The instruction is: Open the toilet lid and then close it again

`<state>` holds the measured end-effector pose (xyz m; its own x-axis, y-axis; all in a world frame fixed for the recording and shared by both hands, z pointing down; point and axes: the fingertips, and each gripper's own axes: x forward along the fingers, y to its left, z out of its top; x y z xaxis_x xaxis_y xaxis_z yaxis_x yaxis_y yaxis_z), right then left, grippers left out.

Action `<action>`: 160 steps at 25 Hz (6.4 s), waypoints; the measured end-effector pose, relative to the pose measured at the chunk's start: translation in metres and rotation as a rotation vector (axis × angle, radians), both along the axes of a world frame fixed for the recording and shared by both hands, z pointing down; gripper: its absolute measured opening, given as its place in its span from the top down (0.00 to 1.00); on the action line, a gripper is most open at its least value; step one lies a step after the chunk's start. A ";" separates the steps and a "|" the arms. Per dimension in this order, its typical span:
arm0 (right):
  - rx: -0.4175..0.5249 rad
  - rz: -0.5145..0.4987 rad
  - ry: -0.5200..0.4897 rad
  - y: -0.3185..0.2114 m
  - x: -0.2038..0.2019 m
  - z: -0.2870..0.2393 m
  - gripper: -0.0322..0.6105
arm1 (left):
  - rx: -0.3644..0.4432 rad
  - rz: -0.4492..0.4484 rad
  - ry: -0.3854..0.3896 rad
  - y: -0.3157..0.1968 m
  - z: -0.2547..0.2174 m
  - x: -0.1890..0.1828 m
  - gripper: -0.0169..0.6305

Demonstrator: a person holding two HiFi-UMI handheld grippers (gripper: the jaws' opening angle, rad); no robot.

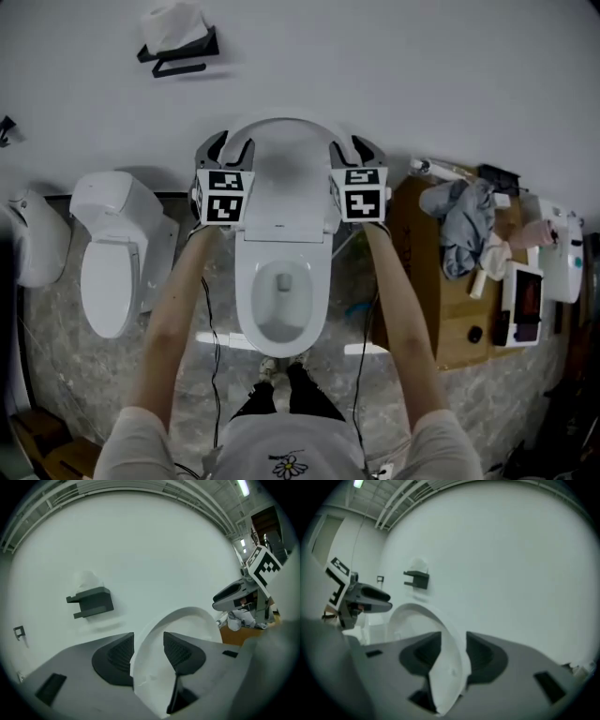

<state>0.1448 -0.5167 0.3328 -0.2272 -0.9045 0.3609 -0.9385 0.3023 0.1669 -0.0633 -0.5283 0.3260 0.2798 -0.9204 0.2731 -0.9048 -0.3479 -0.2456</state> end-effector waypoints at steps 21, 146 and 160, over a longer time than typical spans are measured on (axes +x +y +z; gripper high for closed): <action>-0.033 0.051 0.246 -0.060 0.003 0.046 0.84 | -0.061 -0.111 -0.164 -0.064 0.052 -0.022 0.87; -0.921 -0.305 0.342 0.527 -0.047 0.495 0.62 | -0.888 0.510 -0.540 0.523 0.508 -0.048 0.65; -0.926 -0.291 0.330 0.524 -0.049 0.518 0.62 | -0.884 0.504 -0.541 0.519 0.535 -0.050 0.68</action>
